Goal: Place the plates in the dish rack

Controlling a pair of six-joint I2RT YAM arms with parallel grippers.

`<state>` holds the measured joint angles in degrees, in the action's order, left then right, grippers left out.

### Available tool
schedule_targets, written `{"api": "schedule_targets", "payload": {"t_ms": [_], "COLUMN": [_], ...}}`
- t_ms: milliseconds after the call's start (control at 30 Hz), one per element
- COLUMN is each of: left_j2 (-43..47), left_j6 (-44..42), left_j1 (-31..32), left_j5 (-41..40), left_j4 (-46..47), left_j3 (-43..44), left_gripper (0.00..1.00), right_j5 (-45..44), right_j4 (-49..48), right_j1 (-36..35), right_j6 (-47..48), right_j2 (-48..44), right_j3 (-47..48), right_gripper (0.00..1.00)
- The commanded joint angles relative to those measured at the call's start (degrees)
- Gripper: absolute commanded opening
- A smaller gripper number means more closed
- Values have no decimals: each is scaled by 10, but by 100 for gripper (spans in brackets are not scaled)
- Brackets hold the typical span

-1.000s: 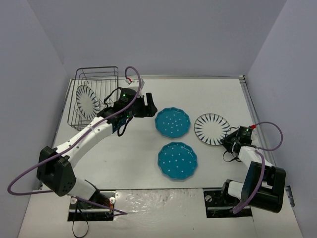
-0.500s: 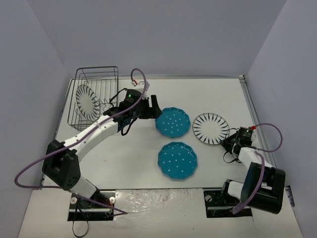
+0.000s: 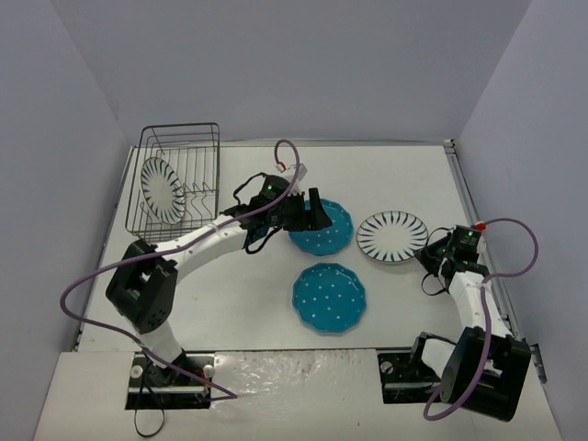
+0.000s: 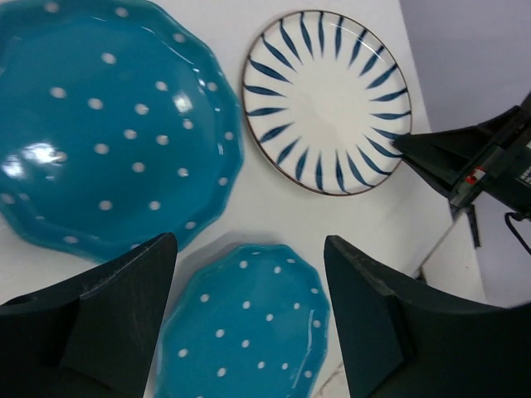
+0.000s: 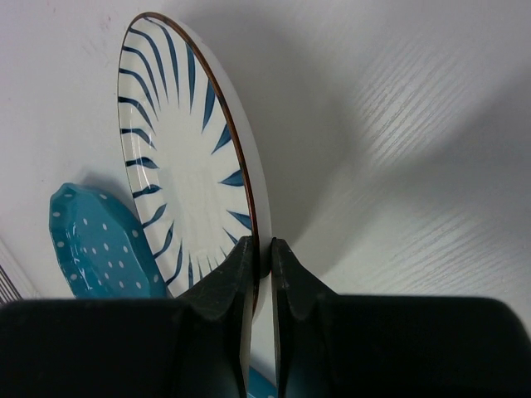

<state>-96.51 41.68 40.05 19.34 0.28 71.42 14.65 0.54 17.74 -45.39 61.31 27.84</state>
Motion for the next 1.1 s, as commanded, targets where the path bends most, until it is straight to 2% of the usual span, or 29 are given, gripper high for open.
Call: {"api": "schedule_targets", "payload": {"t_ms": [0, 467, 733, 1067], "left_j2": [-17, -117, -165, -179], "left_j6": [73, 282, 440, 529], "left_j1": [25, 108, 114, 127], "left_j5": [54, 96, 114, 96], "left_j4": [116, 306, 468, 449], "left_j3": [40, 37, -12, 12], "left_gripper": [68, 68, 69, 69], "right_j5": [32, 59, 70, 79], "right_j4": [-23, -26, -41, -58], "right_j1": [17, 35, 43, 46], "right_j6": [-16, -32, -41, -51], "right_j2": [-21, -31, -53, -59], "right_j3": [49, 51, 41, 26], "right_gripper": [0, 0, 0, 0]}}
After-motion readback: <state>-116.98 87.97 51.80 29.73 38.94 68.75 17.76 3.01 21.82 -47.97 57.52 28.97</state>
